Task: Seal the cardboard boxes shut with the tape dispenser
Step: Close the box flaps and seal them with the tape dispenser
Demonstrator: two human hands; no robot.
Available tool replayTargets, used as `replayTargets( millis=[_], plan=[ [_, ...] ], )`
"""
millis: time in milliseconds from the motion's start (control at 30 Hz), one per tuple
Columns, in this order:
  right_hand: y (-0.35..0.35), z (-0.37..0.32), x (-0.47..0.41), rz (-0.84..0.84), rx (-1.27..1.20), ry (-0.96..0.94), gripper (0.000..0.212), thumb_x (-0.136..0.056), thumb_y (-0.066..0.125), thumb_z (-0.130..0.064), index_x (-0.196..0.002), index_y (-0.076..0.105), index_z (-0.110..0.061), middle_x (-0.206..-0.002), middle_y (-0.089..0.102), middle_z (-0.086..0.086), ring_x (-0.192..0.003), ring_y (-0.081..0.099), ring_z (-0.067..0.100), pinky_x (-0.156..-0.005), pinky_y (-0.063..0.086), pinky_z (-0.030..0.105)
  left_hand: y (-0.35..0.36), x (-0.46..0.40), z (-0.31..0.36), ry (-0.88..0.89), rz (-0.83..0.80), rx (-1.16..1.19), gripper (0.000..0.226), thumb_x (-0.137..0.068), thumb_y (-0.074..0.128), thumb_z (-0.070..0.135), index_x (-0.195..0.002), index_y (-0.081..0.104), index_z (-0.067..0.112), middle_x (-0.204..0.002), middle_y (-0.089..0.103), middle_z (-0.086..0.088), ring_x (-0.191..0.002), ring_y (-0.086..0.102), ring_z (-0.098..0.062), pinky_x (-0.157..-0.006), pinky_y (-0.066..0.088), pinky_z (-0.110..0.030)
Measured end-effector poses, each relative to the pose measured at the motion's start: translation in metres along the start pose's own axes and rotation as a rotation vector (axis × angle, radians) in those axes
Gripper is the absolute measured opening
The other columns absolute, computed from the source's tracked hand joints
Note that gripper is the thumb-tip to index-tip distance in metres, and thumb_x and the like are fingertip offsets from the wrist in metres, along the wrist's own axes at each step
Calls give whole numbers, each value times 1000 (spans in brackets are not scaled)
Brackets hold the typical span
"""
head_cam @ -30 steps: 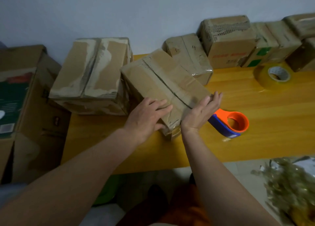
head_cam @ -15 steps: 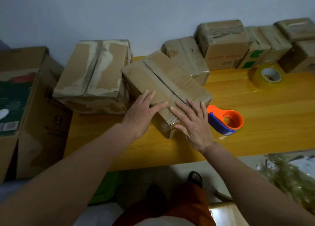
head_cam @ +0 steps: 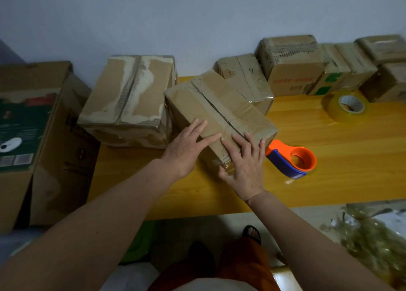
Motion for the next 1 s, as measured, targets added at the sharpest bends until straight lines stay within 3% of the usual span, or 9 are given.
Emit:
replayTargets(
  millis=[133, 233, 433, 533, 633, 700, 767, 867, 1000],
  plan=[
    [-6, 3, 2, -47, -120, 8, 76, -76, 55, -71, -140, 47, -29, -145, 39, 0, -145, 16, 23, -119, -6, 48, 1, 0, -5, -19, -8, 19, 108, -77, 47, -23, -152, -7, 34, -158, -18, 15, -143, -21, -5, -114, 16, -27],
    [-8, -3, -1, -7, -91, 84, 61, -88, 40, -64, -136, 52, -29, -140, 47, 2, -143, 24, 24, -119, 0, 50, 1, -2, -6, -14, 6, 46, 107, -76, 44, -27, -153, -5, 29, -159, -17, 16, -142, -21, -2, -112, 10, -21],
    [1, -22, -3, 4, 150, 143, 60, -81, 71, -40, -135, 54, -19, -129, 55, 14, -132, 41, 38, -111, 20, 64, -2, -2, -5, -1, -2, 61, 101, -79, 50, -18, -154, 1, 28, -160, -12, 16, -144, -17, -3, -107, 5, -19],
    [-4, -21, -2, -124, 168, 124, 76, -74, 74, -50, -139, 48, -23, -133, 51, 12, -133, 39, 36, -114, 15, 62, -6, 0, -6, 7, -37, 126, 83, -88, 51, 3, -154, 6, 23, -161, -8, 14, -144, -15, -3, -112, 6, -23],
    [-32, -5, -15, -143, -47, 9, 70, -79, 50, -72, -129, 58, -23, -121, 54, 6, -113, 50, 29, -103, 38, 47, -11, 5, 0, -18, -40, 222, 65, -97, 38, 32, -154, 10, 16, -162, -4, 8, -145, -14, -6, -121, 7, -37],
    [-50, 22, -41, -61, -122, 96, 59, -89, 43, -62, -129, 57, -20, -126, 52, 9, -115, 48, 28, -98, 40, 40, -12, 1, 14, -103, -46, 231, 84, -91, 22, 66, -153, 11, 9, -162, -5, 2, -146, -17, -12, -117, -4, -39],
    [-53, 52, -65, -99, -78, 328, 54, -95, 45, -47, -138, 44, -14, -140, 43, 16, -128, 39, 33, -106, 33, 42, -7, -9, 32, -203, -57, 195, 116, -70, 7, 87, -152, 9, 5, -161, -9, -7, -145, -20, -22, -111, -11, -38],
    [-35, 68, -71, -288, -151, 596, 41, -98, 43, -42, -116, 53, -7, -121, 59, 21, -111, 53, 39, -87, 43, 43, 9, -16, 54, -273, -68, 208, 118, -70, 26, 89, -152, -8, 11, -157, -25, -8, -140, -34, -27, -112, -15, -46],
    [-37, 52, -29, -143, -35, 569, 32, -100, 40, -38, -99, 54, -9, -98, 66, 23, -93, 59, 44, -68, 37, 41, 22, 6, 39, -158, 49, 207, 110, -77, 57, 69, -153, -7, 22, -150, -41, 1, -137, -39, -19, -117, -5, -48]
  ],
)
Point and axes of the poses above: each hand's wrist, its own x-axis away from the middle knuckle, its own y-axis out of the palm, z = x × y, the point moved 3 cm from there along -x, towards the middle knuckle
